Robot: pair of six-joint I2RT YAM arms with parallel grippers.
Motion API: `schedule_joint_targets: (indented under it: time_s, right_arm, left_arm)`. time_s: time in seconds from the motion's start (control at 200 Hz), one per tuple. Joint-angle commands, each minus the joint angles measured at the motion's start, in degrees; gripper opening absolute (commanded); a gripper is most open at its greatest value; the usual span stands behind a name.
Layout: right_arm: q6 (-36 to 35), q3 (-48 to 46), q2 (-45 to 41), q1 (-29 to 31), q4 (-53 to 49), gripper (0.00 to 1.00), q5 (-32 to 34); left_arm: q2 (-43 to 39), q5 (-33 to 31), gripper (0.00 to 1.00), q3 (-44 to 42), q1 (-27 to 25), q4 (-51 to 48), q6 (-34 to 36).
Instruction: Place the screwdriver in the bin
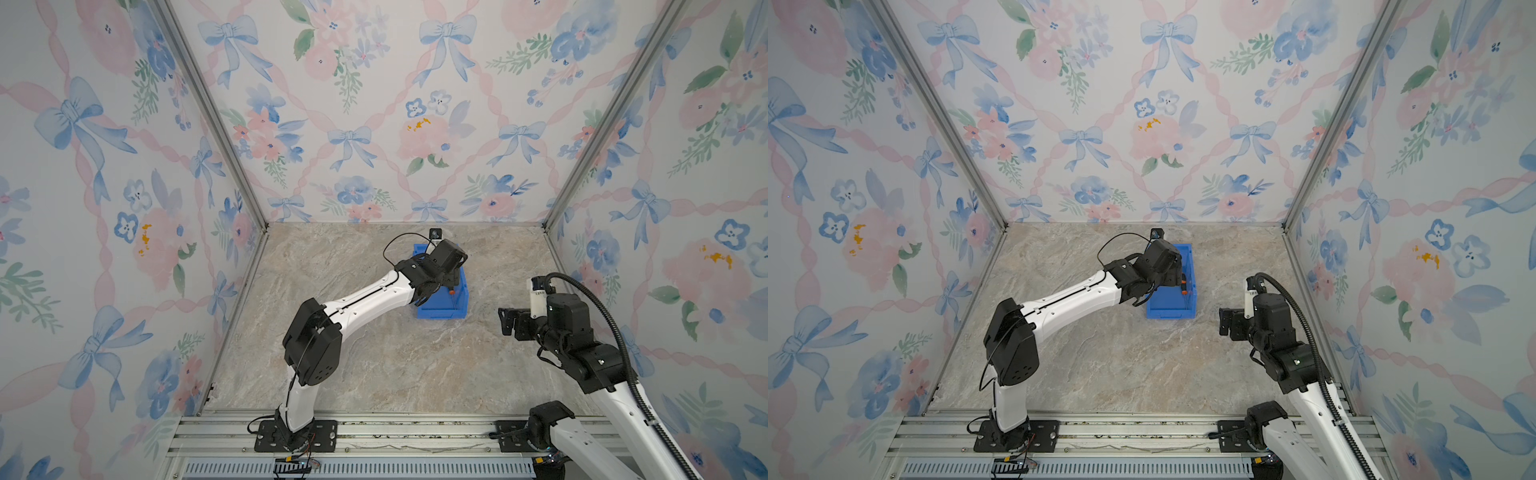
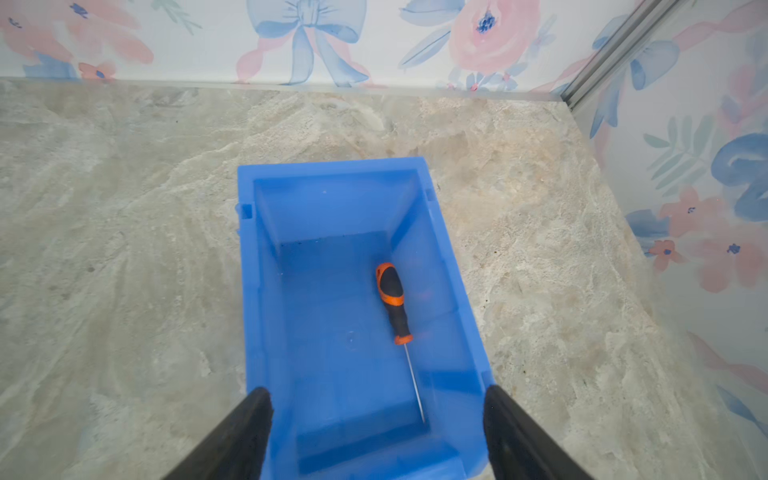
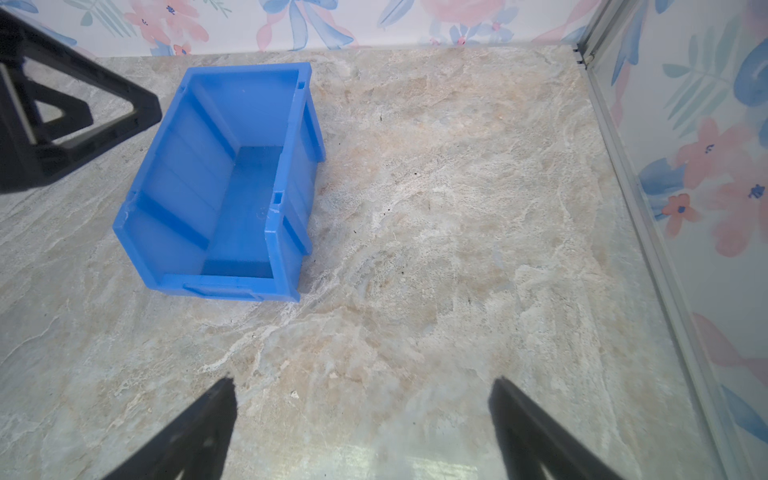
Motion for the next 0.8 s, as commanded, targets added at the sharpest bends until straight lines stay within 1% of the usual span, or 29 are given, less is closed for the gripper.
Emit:
schedule_joint_targets:
  time_s: [0.0, 0.09, 0.195, 0.25, 0.335, 0.36, 0.44, 0.485, 0.545, 0.59, 0.69, 0.74, 0.795]
  right_arm:
    - [2.35, -1.04, -1.70, -0.82, 1.61, 0.97, 1.41]
    - [3.70, -2.08, -2.16, -0.92, 3.26, 0.97, 2.38]
    - [3.57, -4.60, -2.07, -0.98, 6.63, 0.97, 5.78]
    - [3.87, -5.98, -2.13, -1.01, 8.36, 0.97, 8.83]
    - [4.98, -8.07, -1.99, -1.00, 10.18, 0.97, 14.93]
    - [4.57, -8.82, -1.83, -1.00, 11.18, 0.97, 15.68]
    - [-0.04, -12.74, 0.00, -1.05, 16.92, 0.97, 15.01]
    - [-1.25, -13.61, 1.58, -1.09, 18.18, 0.97, 15.05]
    - [-1.86, -14.73, 3.81, -1.09, 19.83, 0.97, 15.10]
    - [-2.09, -15.86, 5.20, -1.18, 21.81, 0.97, 15.26]
    - [-3.22, -19.03, 7.11, -1.18, 28.75, 0.97, 15.04]
    - [-4.20, -19.44, 8.43, -1.22, 31.63, 0.97, 15.84]
    - [-5.32, -19.66, 10.41, -1.68, 34.31, 0.97, 16.24]
  left_arm:
    - [-6.00, -4.03, 0.97, -8.01, 1.29, -0.87, 2.47]
    - [-11.70, -4.78, 0.97, -16.26, 3.50, 0.77, 4.18]
    - [-18.33, -8.00, 0.98, -26.17, 6.36, 3.65, 6.65]
    - [-21.39, -9.05, 0.97, -31.30, 8.38, 5.30, 8.16]
    - [-26.04, -6.82, 0.98, -37.47, 12.75, 7.52, 9.37]
    - [-27.65, -6.25, 0.97, -39.73, 13.78, 9.23, 10.02]
    - [-33.44, -5.70, 0.97, -47.52, 17.08, 16.19, 11.09]
    - [-36.99, -5.36, 0.98, -51.41, 19.19, 20.61, 11.74]
    - [-40.11, -2.42, 0.98, -57.92, 22.97, 26.95, 13.65]
    - [-41.60, -1.98, 0.97, -60.59, 25.43, 29.38, 14.20]
    - [-43.87, -4.25, 0.98, -64.69, 29.26, 32.75, 18.30]
    - [-44.30, -5.81, 0.97, -65.78, 30.77, 33.28, 19.56]
    - [-44.32, -5.28, 0.98, -66.31, 32.62, 33.79, 21.61]
